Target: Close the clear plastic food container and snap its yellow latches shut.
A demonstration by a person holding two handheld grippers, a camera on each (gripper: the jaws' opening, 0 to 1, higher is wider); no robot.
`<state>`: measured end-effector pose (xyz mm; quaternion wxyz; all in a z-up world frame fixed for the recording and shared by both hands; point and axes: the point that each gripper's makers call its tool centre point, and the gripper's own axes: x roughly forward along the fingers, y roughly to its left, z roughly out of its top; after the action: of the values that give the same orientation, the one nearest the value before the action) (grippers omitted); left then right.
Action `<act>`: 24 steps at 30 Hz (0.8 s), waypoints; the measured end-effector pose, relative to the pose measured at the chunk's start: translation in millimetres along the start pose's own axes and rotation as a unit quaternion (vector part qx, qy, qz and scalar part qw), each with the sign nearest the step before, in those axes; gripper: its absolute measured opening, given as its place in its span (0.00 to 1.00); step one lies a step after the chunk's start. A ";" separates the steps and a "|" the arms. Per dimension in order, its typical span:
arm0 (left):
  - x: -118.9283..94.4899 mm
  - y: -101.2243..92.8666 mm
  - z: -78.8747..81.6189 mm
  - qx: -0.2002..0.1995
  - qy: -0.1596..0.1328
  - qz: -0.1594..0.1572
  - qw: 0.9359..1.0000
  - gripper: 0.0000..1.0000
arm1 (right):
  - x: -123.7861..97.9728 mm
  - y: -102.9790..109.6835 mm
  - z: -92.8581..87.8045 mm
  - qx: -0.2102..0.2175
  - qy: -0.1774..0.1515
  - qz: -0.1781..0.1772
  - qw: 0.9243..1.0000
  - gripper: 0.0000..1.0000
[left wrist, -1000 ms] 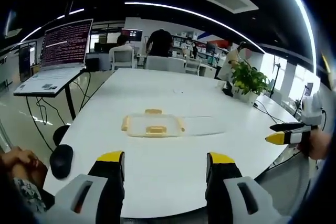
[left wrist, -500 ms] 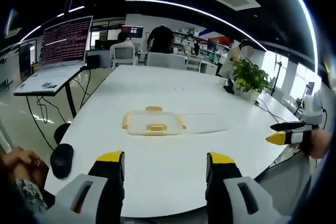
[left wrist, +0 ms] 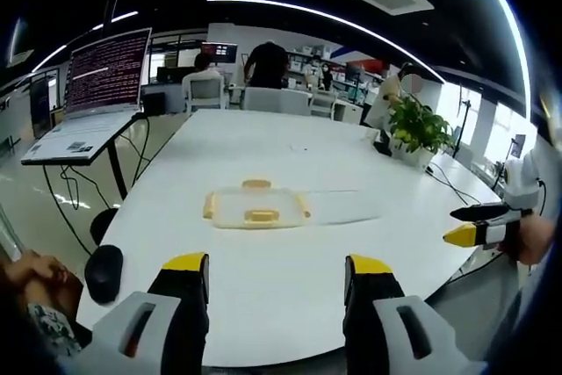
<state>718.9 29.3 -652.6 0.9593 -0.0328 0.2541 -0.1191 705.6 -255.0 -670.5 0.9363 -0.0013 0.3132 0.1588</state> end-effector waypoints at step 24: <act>9.8 12.6 9.7 0.012 0.006 -0.003 1.000 0.57 | 13.5 4.9 16.2 -0.018 0.002 0.024 1.000 0.76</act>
<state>734.6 39.1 -650.5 0.9575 -0.0212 0.2585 -0.1258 723.8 -244.7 -665.0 0.9313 -0.0106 0.3124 0.1869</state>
